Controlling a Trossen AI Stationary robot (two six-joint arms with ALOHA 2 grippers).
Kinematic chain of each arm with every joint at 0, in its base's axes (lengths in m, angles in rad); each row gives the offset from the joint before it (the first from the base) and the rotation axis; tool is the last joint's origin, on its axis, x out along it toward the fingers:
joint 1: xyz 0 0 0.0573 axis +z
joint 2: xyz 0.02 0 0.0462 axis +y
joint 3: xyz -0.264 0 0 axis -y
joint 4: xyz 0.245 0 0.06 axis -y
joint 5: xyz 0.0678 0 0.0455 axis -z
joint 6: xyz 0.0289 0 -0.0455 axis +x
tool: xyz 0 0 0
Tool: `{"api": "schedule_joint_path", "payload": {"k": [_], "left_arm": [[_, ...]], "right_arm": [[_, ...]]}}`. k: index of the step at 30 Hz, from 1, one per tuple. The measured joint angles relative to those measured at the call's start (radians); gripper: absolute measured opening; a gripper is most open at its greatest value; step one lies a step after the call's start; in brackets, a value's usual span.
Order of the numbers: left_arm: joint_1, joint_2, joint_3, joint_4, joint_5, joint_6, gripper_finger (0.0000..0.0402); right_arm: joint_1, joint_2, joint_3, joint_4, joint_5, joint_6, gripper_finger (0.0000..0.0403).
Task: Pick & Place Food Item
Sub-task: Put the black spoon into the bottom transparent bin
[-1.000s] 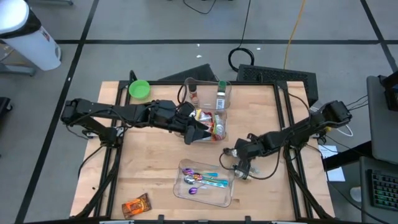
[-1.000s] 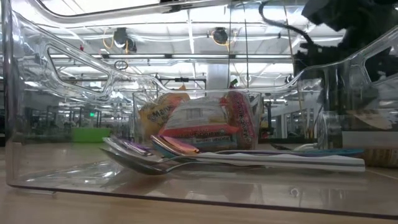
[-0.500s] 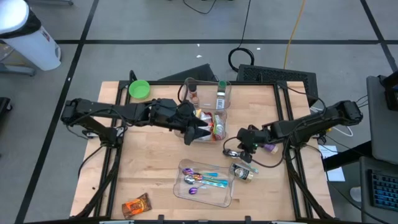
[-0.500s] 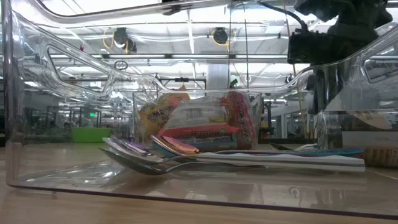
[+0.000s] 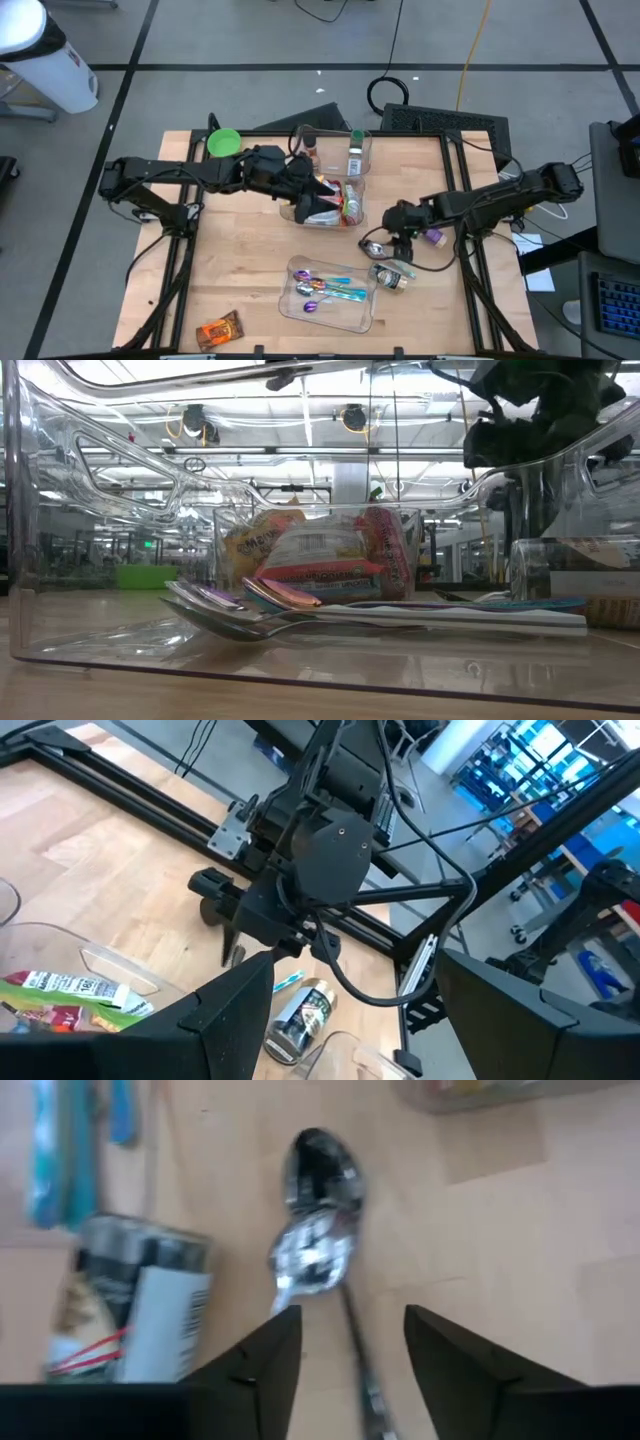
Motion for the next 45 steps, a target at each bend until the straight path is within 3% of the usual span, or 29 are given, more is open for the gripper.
{"api": "schedule_joint_path", "payload": {"k": [8,29,34,43,45], "left_arm": [[0.0,0.0,0.0,-0.041,0.002,0.014,0.028],[0.0,0.0,0.0,-0.069,0.002,0.01,0.028],[0.0,0.0,0.0,-0.07,0.002,0.01,0.028],[0.0,0.0,0.0,-0.078,0.002,0.01,0.028],[0.0,0.0,0.0,-0.086,0.002,0.01,0.028]], "right_arm": [[-0.005,0.086,0.001,0.014,0.003,-0.064,0.0216],[-0.003,0.274,0.005,0.06,0.026,-0.089,0.0191],[0.005,0.275,0.004,0.063,0.065,-0.108,0.015],[0.005,0.276,0.003,0.074,0.082,-0.106,0.0017],[0.005,0.276,0.003,0.074,0.084,-0.104,0.0008]]}}
